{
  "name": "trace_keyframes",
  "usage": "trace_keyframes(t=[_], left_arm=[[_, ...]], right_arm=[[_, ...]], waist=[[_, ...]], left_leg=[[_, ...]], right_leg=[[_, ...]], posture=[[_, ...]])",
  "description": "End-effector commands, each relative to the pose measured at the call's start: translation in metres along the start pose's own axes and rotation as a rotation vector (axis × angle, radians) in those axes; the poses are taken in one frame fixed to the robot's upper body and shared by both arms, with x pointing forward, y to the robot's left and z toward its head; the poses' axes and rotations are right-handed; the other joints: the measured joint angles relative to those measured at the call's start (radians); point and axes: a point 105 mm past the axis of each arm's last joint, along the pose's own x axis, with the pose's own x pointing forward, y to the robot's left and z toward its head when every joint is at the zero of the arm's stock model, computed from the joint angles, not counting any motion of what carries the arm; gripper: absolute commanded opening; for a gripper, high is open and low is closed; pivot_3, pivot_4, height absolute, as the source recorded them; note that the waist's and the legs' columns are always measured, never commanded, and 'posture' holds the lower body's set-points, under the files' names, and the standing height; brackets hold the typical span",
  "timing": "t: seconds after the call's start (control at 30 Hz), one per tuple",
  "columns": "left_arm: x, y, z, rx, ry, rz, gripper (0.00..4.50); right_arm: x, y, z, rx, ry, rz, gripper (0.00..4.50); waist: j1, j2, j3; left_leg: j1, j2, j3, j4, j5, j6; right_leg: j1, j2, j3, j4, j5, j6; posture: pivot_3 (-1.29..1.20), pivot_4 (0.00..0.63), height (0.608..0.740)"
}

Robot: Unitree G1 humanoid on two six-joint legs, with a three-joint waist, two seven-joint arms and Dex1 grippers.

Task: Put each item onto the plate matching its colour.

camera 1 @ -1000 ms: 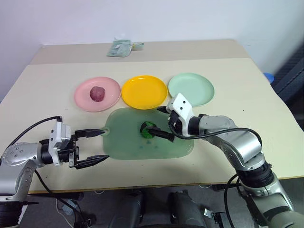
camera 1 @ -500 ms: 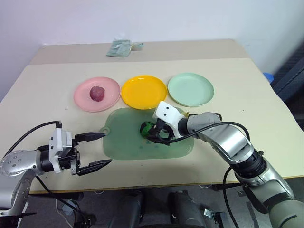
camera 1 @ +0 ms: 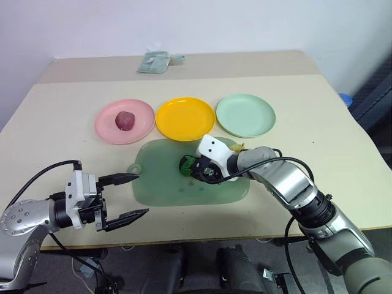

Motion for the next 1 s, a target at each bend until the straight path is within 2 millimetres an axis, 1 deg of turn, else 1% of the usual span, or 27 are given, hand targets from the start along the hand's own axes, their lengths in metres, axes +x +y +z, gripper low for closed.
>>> trace_keyframes(t=[0.03, 0.17, 0.3, 0.37, 0.43, 0.5, 0.57, 0.67, 0.77, 0.87, 0.93, 1.0], left_arm=[[-0.001, 0.0, 0.008, 0.02, -0.028, 0.015, 4.5], [0.001, 0.001, 0.007, 0.008, -0.044, 0.022, 4.5], [0.005, 0.002, 0.006, 0.0, -0.062, 0.028, 4.5], [0.007, 0.004, 0.005, -0.001, -0.068, 0.03, 4.5], [0.009, 0.004, 0.005, -0.004, -0.077, 0.028, 4.5], [0.012, 0.004, 0.005, -0.004, -0.084, 0.027, 4.5], [0.015, 0.005, 0.005, -0.002, -0.093, 0.03, 4.5], [0.017, 0.005, 0.007, 0.001, -0.11, 0.042, 4.5], [0.019, 0.005, 0.01, 0.003, -0.126, 0.057, 4.5], [0.019, 0.005, 0.011, 0.004, -0.138, 0.073, 4.5], [0.018, 0.002, 0.012, 0.005, -0.14, 0.082, 4.5], [0.017, 0.001, 0.013, 0.005, -0.14, 0.094, 4.5]], right_arm=[[-0.01, 0.009, 0.024, 0.002, -0.105, 0.047, 1.83], [-0.026, 0.013, 0.045, 0.062, -0.198, 0.093, 1.83], [-0.042, 0.008, 0.057, 0.101, -0.259, 0.091, 1.83], [-0.054, 0.002, 0.067, 0.134, -0.32, 0.091, 1.83], [-0.065, -0.017, 0.078, 0.169, -0.388, 0.034, 1.83], [-0.075, -0.046, 0.084, 0.181, -0.445, -0.074, 1.83], [-0.082, -0.078, 0.082, 0.175, -0.457, -0.193, 1.83], [-0.087, -0.123, 0.072, 0.157, -0.459, -0.339, 1.83], [-0.086, -0.158, 0.059, 0.16, -0.455, -0.43, 1.83], [-0.078, -0.183, 0.045, 0.161, -0.438, -0.496, 1.83], [-0.07, -0.196, 0.028, 0.195, -0.402, -0.551, 1.83], [-0.063, -0.203, 0.011, 0.226, -0.36, -0.594, 1.83]], waist=[[0.0, 0.0, 0.0], [0.0, 0.0, 0.0], [0.004, 0.0, 0.0], [0.004, 0.0, 0.0], [0.002, 0.0, 0.0], [-0.001, 0.0, 0.0], [-0.002, 0.0, 0.0], [-0.001, 0.0, 0.0], [-0.005, 0.0, 0.0], [-0.017, 0.001, 0.0], [-0.025, 0.001, 0.0], [-0.031, 0.001, 0.0]], left_leg=[[0.0, 0.0, 0.0, 0.0, 0.0, 0.0], [0.0, 0.0, 0.0, 0.0, 0.0, 0.0], [0.0, 0.0, 0.0, 0.0, 0.0, 0.0], [0.0, 0.0, 0.0, 0.0, 0.0, 0.0], [0.0, 0.0, 0.0, 0.0, 0.0, 0.0], [0.0, 0.0, 0.0, 0.0, 0.0, 0.0], [0.0, 0.0, 0.0, 0.0, 0.0, 0.0], [0.0, 0.0, 0.0, 0.0, 0.0, 0.0], [0.0, 0.0, 0.001, 0.0, 0.0, 0.0], [0.0, 0.0, 0.002, -0.001, 0.003, -0.004], [0.0, 0.0, 0.002, -0.002, 0.003, -0.005], [0.0, 0.0, 0.002, -0.003, 0.004, -0.005]], right_leg=[[0.0, 0.0, 0.0, 0.0, 0.0, 0.0], [0.0, 0.0, 0.0, 0.0, 0.0, 0.0], [0.0, 0.0, 0.0, 0.0, 0.0, 0.0], [0.0, 0.0, 0.0, 0.0, 0.0, 0.0], [0.0, 0.0, 0.0, 0.0, 0.0, 0.0], [0.0, 0.0, 0.0, 0.0, 0.0, 0.0], [0.0, 0.0, 0.0, 0.0, 0.0, 0.0], [0.0, 0.0, 0.0, 0.0, 0.0, 0.0], [0.001, 0.0, 0.0, 0.0, 0.0, 0.0], [0.003, 0.0, 0.001, 0.001, 0.0, 0.0], [0.002, 0.0, 0.001, 0.001, 0.0, 0.0], [0.002, 0.0, 0.002, 0.002, 0.0, 0.0]], posture=[[0.0, 0.15, 0.74], [0.0, 0.15, 0.74], [0.0, 0.15, 0.74], [0.0, 0.15, 0.74], [0.0, 0.15, 0.74], [0.0, 0.15, 0.74], [0.0, 0.15, 0.74], [0.0, 0.15, 0.74], [0.0, 0.15, 0.74], [0.0, 0.15, 0.74], [0.0, 0.15, 0.74], [0.0, 0.15, 0.74]])
